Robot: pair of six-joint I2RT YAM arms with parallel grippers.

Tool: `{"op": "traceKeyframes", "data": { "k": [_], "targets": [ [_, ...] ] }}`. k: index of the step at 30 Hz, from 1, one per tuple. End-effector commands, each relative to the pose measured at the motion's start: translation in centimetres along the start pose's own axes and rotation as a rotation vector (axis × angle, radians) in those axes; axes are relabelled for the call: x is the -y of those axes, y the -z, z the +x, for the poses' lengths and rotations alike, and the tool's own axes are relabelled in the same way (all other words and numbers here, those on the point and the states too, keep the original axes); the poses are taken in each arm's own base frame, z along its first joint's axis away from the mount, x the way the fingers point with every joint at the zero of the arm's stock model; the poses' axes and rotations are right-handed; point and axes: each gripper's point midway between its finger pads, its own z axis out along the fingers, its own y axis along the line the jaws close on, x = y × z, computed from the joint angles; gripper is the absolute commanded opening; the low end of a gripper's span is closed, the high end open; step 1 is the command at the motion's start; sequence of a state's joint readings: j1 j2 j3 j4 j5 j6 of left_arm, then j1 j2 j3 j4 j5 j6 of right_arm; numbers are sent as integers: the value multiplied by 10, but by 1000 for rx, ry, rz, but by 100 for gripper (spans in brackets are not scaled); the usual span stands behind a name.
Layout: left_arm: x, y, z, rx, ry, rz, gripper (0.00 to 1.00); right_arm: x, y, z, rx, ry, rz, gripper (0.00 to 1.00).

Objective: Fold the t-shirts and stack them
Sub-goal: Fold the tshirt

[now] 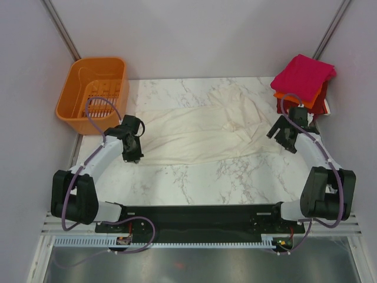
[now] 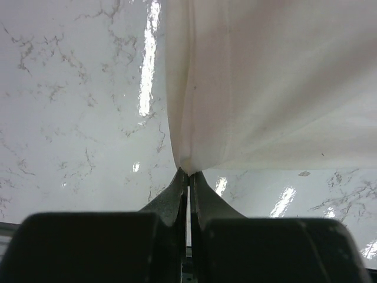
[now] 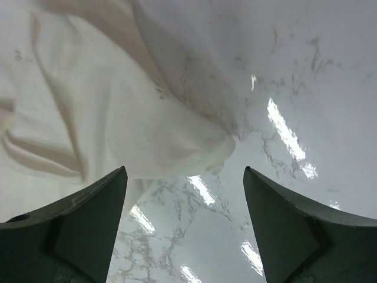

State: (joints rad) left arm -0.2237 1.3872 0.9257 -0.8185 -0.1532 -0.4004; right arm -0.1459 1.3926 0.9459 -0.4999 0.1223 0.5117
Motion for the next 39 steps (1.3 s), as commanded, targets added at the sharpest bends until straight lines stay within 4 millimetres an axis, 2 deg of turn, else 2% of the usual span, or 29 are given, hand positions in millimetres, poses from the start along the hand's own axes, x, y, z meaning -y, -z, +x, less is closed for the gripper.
{"op": "traceKeyframes", "data": {
  "k": [1, 3, 7, 12, 13, 15, 16, 18, 19, 21, 22, 23, 25, 28, 36, 39],
  "targets": [
    [-4, 14, -6, 55, 39, 15, 2, 0, -18, 39, -115, -15, -26, 87],
    [-3, 13, -5, 48, 38, 20, 2, 3, -26, 49, -133, -22, -26, 84],
    [-2, 12, -5, 38, 30, 24, 2, 1, -40, 46, -124, -16, -25, 79],
    [-5, 17, -8, 52, 33, 8, 2, -1, -43, 39, -104, -17, -23, 49],
    [-6, 18, -8, 54, 34, 7, 2, 0, -42, 37, -95, -14, -18, 41],
    [-7, 20, -10, 60, 39, 1, 2, 6, -41, 30, -66, -10, 11, 33],
    [-7, 23, -11, 64, 40, 3, 2, 8, -42, 29, -62, -9, 16, 20],
    [-4, 30, -12, 64, 51, 26, 2, 10, -39, 20, -48, -32, 8, 2],
    [-4, 34, -13, 61, 63, 50, 2, 10, -33, 14, -30, -43, 3, 0],
    [-1, 48, -14, 68, 85, 101, 2, 23, -26, 7, -6, -71, 28, 0],
    [-5, 53, -13, 65, 104, 108, 2, 25, -16, 0, 25, -87, 16, 0],
    [-4, 57, -7, 46, 111, 127, 2, 32, -12, 0, 30, -103, 21, 0],
    [-6, 67, -2, 55, 124, 148, 2, 33, 2, -1, 38, -115, 0, 0],
    [-1, 78, 15, 32, 145, 208, 2, 32, 14, 11, 6, -125, -20, 0],
    [0, 87, 60, -38, 182, 263, 2, 46, 19, 48, -98, -184, 9, 0],
    [1, 95, 69, -21, 212, 297, 2, 52, 27, 57, -92, -192, 14, 1]
  ]
}}
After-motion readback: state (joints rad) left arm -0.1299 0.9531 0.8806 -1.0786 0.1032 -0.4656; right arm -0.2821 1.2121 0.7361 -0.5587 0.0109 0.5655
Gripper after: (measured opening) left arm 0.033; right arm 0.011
